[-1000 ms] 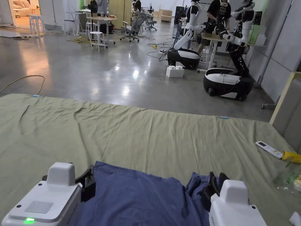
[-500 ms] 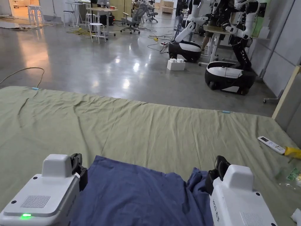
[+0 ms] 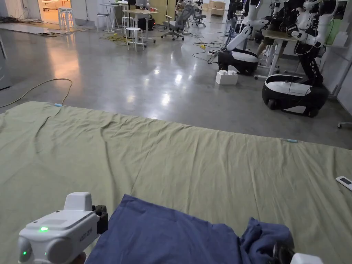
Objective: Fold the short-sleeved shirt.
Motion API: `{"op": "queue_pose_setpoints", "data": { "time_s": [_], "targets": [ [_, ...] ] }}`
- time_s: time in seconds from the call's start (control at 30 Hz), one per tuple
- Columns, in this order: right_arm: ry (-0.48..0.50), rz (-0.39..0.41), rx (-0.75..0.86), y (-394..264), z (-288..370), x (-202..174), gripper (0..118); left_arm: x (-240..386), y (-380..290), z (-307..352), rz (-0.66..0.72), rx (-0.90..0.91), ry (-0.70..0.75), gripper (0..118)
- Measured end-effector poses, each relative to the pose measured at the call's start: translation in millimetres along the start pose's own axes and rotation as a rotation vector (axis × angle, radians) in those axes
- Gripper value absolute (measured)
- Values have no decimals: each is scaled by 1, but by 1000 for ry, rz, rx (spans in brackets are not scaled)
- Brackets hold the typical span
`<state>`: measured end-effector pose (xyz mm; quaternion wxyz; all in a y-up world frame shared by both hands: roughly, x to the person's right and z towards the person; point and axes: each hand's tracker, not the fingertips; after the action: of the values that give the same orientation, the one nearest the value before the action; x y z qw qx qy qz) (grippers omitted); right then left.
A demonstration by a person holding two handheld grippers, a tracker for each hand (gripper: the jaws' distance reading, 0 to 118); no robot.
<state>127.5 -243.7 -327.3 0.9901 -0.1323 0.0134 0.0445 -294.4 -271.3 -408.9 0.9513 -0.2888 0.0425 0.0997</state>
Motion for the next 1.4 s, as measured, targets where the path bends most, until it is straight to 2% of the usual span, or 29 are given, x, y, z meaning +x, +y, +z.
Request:
{"op": "queue_pose_setpoints", "data": {
  "time_s": [0.13,0.17,0.2,0.23,0.27,0.3,0.37,0.47,0.6,0.67,0.73,0.77,0.83,0.93,0.97,1.0,1.07,1.1,1.13,1.23,1.3,1.4],
  "targets": [
    [-1,8,-47,-13,-14,6,1,-7,29,-78,-6,-129,-10,5],
    [1,-4,-84,-20,-18,9,1,-5,37,-94,0,-139,-17,13],
    [-11,-3,-94,-22,-20,11,1,-3,43,-107,-5,-168,-30,27],
    [-10,4,-88,-25,-23,13,1,-1,48,-124,-15,-190,-27,49],
    [-14,5,-104,-29,-26,15,1,0,52,-142,-20,-220,-32,78],
    [-18,4,-113,-31,-26,17,1,2,53,-155,-32,-252,-23,88],
    [-24,9,-135,-39,-30,21,1,6,53,-180,-51,-279,-18,90],
    [-39,17,-168,-50,-32,31,1,9,45,-213,-85,-359,1,90],
    [-70,-3,-216,-64,-32,46,1,12,22,-246,-161,-495,108,88],
    [-90,-4,-239,-68,-32,53,1,16,19,-235,-180,-384,79,87],
    [-97,-9,-251,-71,-34,60,1,23,17,-229,-228,-378,80,83],
    [-101,-14,-265,-71,-37,65,1,28,15,-226,-263,-355,50,73],
    [-108,-35,-296,-70,-48,72,2,35,15,-224,-290,-364,66,61],
    [-106,-58,-333,-65,-70,86,3,37,21,-224,-279,-374,54,17],
    [-99,-55,-370,-63,-81,92,6,36,22,-224,-243,-393,-6,6],
    [-100,-58,-383,-62,-91,96,14,42,23,-215,-212,-408,-44,6],
    [-45,-44,-466,-62,-120,105,39,43,22,-208,-245,-395,8,6],
    [-33,-62,-480,-64,-132,109,46,43,22,-203,-246,-390,3,6],
    [-33,-57,-481,-65,-144,111,50,42,24,-197,-247,-387,-3,6],
    [13,-9,-561,-67,-181,112,52,41,24,-179,-235,-357,-30,6],
    [44,17,-618,-72,-201,110,62,38,25,-167,-231,-346,-35,6],
    [38,-3,-688,-82,-221,104,62,34,23,-152,-229,-327,-39,6]
  ]
}}
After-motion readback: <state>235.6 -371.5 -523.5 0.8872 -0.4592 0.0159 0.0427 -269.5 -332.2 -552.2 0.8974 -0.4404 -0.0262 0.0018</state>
